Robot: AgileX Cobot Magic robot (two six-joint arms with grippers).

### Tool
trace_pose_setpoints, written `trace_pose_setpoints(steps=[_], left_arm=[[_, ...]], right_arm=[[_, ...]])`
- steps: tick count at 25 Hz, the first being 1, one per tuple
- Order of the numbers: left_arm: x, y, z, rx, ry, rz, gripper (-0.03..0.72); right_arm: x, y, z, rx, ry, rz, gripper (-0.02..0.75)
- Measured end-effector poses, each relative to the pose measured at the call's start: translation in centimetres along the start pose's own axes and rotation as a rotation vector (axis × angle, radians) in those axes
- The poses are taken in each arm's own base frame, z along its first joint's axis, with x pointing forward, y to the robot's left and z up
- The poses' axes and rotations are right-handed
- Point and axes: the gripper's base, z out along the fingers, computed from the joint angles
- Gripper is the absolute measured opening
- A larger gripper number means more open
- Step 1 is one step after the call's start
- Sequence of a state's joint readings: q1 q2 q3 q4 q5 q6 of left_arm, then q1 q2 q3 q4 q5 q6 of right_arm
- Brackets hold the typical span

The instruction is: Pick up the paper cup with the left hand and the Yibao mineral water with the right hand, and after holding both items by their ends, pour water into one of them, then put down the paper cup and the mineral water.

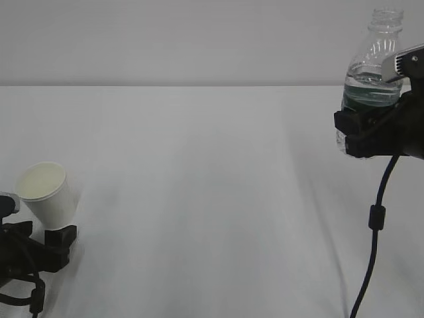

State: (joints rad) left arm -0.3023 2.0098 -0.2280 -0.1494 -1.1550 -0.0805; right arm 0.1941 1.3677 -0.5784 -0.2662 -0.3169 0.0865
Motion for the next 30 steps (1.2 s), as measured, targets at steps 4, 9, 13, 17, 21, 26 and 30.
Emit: trace_pose_setpoints(steps=[4,9,13,17,21,26,30], left_arm=[[0.0,0.2,0.0,-0.019,0.0,-0.008,0.593],[-0.3,0.1,0.4,-0.025,-0.017,-0.014,0.593],[-0.8,0.0,0.8,-0.021,-0.039,-0.017,0.593],[-1.1,-0.1,1.4,-0.021,-0.053,-0.02,0.593],[-0.6,-0.1,2.2,-0.025,-0.036,-0.018,0.593],[-0.6,-0.1,2.4,-0.024,-0.039,-0.019,0.593],[-0.6,-0.1,2.5,-0.024,-0.038,-0.018,0.593]], right_arm=[[0.0,0.0,0.0,0.0,0.002,0.0,0.435],[0.0,0.0,0.0,0.0,0.001,0.0,0.435],[0.0,0.0,0.0,0.0,0.001,0.0,0.435],[0.0,0.0,0.0,0.0,0.001,-0.001,0.435],[0.0,0.0,0.0,0.0,0.004,-0.001,0.435],[0.1,0.0,0.0,0.0,0.007,-0.001,0.435],[0.1,0.0,0.0,0.001,0.011,-0.001,0.435]])
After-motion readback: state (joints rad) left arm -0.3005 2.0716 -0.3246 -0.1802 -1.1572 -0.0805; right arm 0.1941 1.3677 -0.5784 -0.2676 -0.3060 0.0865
